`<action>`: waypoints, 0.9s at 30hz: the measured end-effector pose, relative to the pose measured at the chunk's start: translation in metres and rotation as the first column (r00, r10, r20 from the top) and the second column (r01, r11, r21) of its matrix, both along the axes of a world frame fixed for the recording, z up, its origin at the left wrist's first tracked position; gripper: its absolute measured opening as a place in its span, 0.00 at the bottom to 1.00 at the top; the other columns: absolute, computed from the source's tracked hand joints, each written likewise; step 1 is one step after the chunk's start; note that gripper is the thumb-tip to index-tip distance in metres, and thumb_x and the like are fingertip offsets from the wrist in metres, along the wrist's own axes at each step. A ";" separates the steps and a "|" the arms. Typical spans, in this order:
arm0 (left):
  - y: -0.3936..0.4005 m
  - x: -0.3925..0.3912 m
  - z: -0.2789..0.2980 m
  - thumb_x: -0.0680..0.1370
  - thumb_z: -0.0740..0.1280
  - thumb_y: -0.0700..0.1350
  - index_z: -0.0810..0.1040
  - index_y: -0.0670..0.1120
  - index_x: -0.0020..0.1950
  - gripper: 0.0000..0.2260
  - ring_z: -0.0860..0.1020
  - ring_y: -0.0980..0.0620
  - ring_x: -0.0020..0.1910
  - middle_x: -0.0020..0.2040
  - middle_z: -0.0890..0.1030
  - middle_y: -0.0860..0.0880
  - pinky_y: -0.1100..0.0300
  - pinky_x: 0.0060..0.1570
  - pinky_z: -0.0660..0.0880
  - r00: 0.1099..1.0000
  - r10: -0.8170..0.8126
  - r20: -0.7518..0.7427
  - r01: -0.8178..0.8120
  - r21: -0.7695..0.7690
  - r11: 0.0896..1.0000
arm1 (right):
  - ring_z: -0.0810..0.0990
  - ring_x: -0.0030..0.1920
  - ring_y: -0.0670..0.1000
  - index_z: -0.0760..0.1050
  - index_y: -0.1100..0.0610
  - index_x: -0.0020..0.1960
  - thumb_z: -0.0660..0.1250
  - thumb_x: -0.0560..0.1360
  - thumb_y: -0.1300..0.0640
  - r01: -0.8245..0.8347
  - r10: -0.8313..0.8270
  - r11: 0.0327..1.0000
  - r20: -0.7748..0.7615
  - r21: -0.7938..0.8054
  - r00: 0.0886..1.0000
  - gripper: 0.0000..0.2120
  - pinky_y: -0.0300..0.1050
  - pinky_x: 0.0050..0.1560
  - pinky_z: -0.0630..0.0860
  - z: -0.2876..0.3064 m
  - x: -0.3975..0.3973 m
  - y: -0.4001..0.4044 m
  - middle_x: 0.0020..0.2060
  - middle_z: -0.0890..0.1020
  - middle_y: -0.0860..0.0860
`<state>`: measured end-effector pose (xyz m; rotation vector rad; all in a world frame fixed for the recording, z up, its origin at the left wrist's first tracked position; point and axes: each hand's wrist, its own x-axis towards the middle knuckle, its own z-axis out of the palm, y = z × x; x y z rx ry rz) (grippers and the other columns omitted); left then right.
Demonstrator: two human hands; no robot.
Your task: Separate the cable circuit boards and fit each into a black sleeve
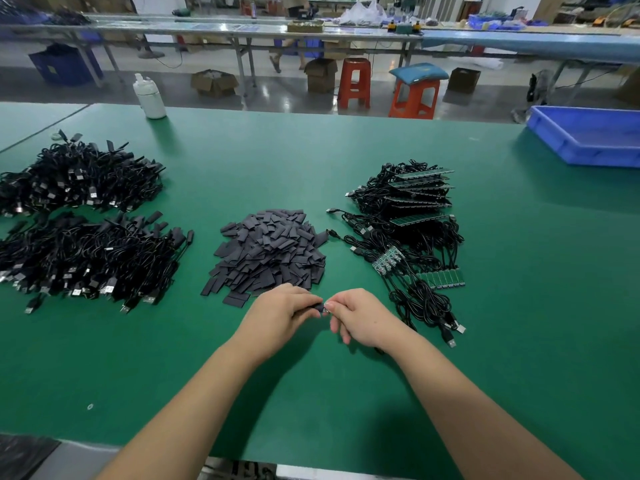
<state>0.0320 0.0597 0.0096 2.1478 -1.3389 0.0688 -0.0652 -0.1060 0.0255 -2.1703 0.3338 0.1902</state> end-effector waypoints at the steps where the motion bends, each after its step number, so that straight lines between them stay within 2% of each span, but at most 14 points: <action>1: 0.000 -0.001 0.000 0.76 0.72 0.48 0.84 0.49 0.54 0.08 0.80 0.53 0.45 0.48 0.85 0.53 0.57 0.47 0.77 0.999 0.005 -0.033 -0.005 -0.005 1.000 | 0.74 0.23 0.44 0.76 0.54 0.42 0.57 0.84 0.56 0.000 0.000 1.000 -0.002 0.030 1.000 0.15 0.41 0.30 0.73 0.000 0.000 0.001 0.28 0.81 0.45; 3: 0.000 -0.003 -0.001 0.76 0.72 0.46 0.85 0.49 0.52 0.06 0.81 0.56 0.43 0.46 0.85 0.54 0.59 0.47 0.77 0.994 0.037 -0.103 -0.042 -0.050 0.998 | 0.76 0.24 0.45 0.77 0.55 0.48 0.56 0.84 0.57 0.015 -0.013 0.995 -0.016 0.102 1.000 0.12 0.39 0.27 0.72 0.000 0.001 0.001 0.35 0.83 0.47; 7: -0.002 -0.012 -0.001 0.75 0.74 0.43 0.85 0.49 0.51 0.06 0.80 0.60 0.43 0.44 0.85 0.55 0.65 0.47 0.75 0.976 0.073 -0.204 -0.097 -0.110 0.989 | 0.80 0.29 0.47 0.75 0.60 0.58 0.57 0.84 0.60 0.087 -0.077 0.961 -0.045 0.261 0.996 0.09 0.37 0.27 0.74 0.004 0.002 0.000 0.38 0.83 0.52; 10: -0.005 -0.016 -0.002 0.75 0.73 0.43 0.85 0.49 0.51 0.06 0.80 0.58 0.43 0.45 0.85 0.53 0.65 0.48 0.74 0.980 0.095 -0.177 -0.110 -0.073 0.991 | 0.82 0.34 0.50 0.74 0.66 0.61 0.55 0.84 0.62 0.099 -0.075 0.947 -0.087 0.306 0.993 0.13 0.38 0.32 0.78 0.006 0.002 0.000 0.44 0.82 0.58; 12: -0.008 -0.018 -0.001 0.76 0.72 0.43 0.85 0.48 0.52 0.06 0.80 0.55 0.44 0.45 0.85 0.52 0.62 0.48 0.74 0.985 0.085 -0.147 -0.093 -0.048 0.995 | 0.82 0.36 0.50 0.74 0.68 0.62 0.53 0.85 0.63 0.087 -0.058 0.942 -0.099 0.323 0.993 0.14 0.40 0.36 0.80 0.007 0.001 0.001 0.47 0.81 0.60; 15: -0.011 -0.020 -0.001 0.77 0.70 0.41 0.84 0.48 0.55 0.08 0.80 0.52 0.45 0.45 0.84 0.50 0.59 0.48 0.75 0.990 0.062 -0.130 -0.065 -0.021 0.998 | 0.83 0.40 0.51 0.72 0.68 0.64 0.50 0.84 0.66 0.074 -0.040 0.941 -0.109 0.330 0.993 0.16 0.42 0.42 0.81 0.005 0.001 0.004 0.50 0.79 0.58; 19: -0.013 -0.020 -0.002 0.78 0.69 0.42 0.84 0.47 0.56 0.08 0.80 0.49 0.46 0.47 0.83 0.48 0.55 0.50 0.76 0.988 0.088 -0.127 -0.085 0.022 0.996 | 0.84 0.48 0.53 0.66 0.63 0.73 0.49 0.84 0.66 0.056 -0.035 0.977 -0.106 0.208 0.994 0.20 0.53 0.55 0.81 0.001 0.001 0.005 0.58 0.79 0.56; 21: -0.014 -0.020 -0.003 0.78 0.69 0.43 0.83 0.47 0.55 0.07 0.80 0.48 0.46 0.47 0.83 0.48 0.54 0.49 0.75 0.988 0.100 -0.118 -0.095 0.053 0.994 | 0.84 0.51 0.51 0.56 0.57 0.79 0.50 0.84 0.63 0.032 -0.023 0.996 -0.110 0.084 0.994 0.24 0.52 0.57 0.80 -0.001 0.000 0.004 0.64 0.76 0.56; 22: -0.014 -0.020 -0.004 0.79 0.68 0.44 0.83 0.47 0.55 0.07 0.80 0.47 0.46 0.47 0.82 0.47 0.54 0.49 0.75 0.989 0.101 -0.111 -0.093 0.075 0.993 | 0.84 0.49 0.49 0.55 0.56 0.79 0.51 0.83 0.62 -0.006 0.007 1.000 -0.106 0.005 0.994 0.25 0.51 0.57 0.80 -0.001 0.000 0.003 0.65 0.76 0.55; 24: -0.014 -0.021 -0.005 0.80 0.66 0.46 0.82 0.47 0.56 0.08 0.79 0.46 0.47 0.47 0.81 0.48 0.53 0.49 0.74 0.990 0.103 -0.093 -0.091 0.121 0.988 | 0.83 0.43 0.44 0.60 0.59 0.76 0.51 0.83 0.62 -0.075 0.063 0.989 -0.093 -0.131 0.994 0.21 0.52 0.55 0.80 -0.002 0.000 0.001 0.62 0.79 0.54; 27: -0.014 -0.021 -0.005 0.81 0.64 0.48 0.80 0.48 0.59 0.09 0.79 0.44 0.47 0.50 0.80 0.48 0.50 0.49 0.74 0.992 0.120 -0.032 -0.112 0.192 0.975 | 0.83 0.41 0.42 0.65 0.62 0.70 0.52 0.82 0.63 -0.085 0.070 0.979 -0.088 -0.186 0.994 0.17 0.53 0.53 0.81 -0.002 0.002 0.001 0.59 0.81 0.54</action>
